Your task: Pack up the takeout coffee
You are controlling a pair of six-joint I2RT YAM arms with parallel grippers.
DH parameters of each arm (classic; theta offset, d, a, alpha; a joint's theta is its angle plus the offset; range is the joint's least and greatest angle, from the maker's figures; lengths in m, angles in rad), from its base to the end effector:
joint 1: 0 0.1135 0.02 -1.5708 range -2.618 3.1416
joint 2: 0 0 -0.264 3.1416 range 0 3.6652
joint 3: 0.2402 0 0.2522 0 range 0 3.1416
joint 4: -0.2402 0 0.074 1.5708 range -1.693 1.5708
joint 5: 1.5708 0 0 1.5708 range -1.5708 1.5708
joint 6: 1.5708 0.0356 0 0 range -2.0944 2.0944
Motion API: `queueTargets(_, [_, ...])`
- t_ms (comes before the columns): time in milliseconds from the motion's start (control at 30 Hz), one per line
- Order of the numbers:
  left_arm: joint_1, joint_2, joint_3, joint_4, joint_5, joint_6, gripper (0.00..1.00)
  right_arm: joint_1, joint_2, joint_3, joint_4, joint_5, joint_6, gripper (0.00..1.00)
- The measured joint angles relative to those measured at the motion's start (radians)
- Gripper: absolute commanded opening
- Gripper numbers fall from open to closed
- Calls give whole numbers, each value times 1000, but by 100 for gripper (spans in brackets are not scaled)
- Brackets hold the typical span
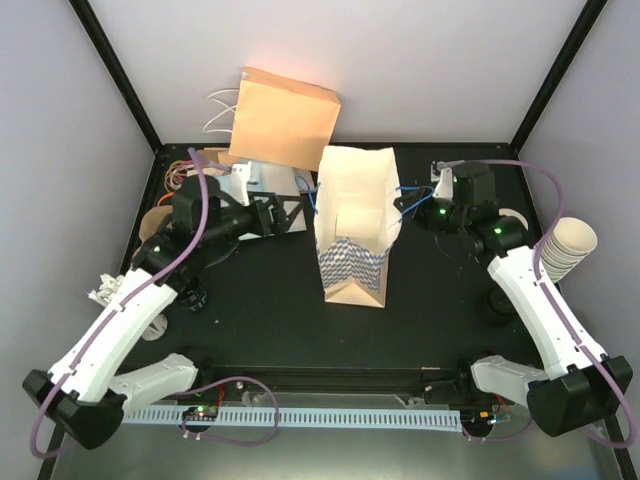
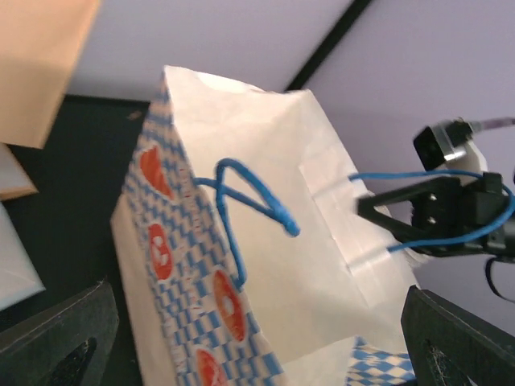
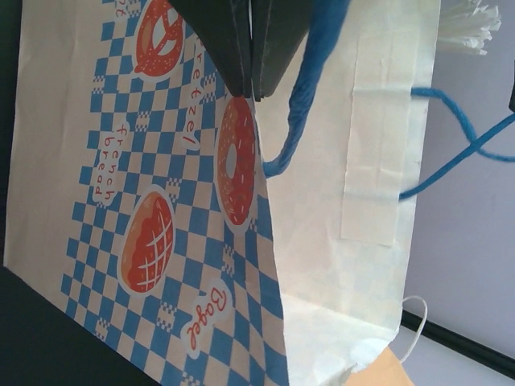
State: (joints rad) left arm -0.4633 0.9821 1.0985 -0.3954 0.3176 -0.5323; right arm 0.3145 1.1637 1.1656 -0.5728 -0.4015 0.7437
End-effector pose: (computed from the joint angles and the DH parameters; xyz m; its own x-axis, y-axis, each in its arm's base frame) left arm 0.1859 -0.1053 0.3914 -0.5640 -0.2572 -0.7847 0.4722 0.6791 -0.5620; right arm 0.2336 0.0906 0.3587 -0.7827 0.4007 -0.4763 -0.0918 0.6825 0.7251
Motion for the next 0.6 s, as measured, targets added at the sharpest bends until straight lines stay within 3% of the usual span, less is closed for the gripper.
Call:
queueTargets(300, [-213, 200, 212, -230, -134, 25, 96, 4, -52, -45, -10, -4, 39, 2])
queueTargets(467, [-268, 349, 311, -352, -230, 54, 80, 5, -60, -74, -3, -5, 55, 8])
queueTargets(600, [-278, 452, 335, -415, -285, 66, 52, 5, -60, -80, -4, -1, 60, 16])
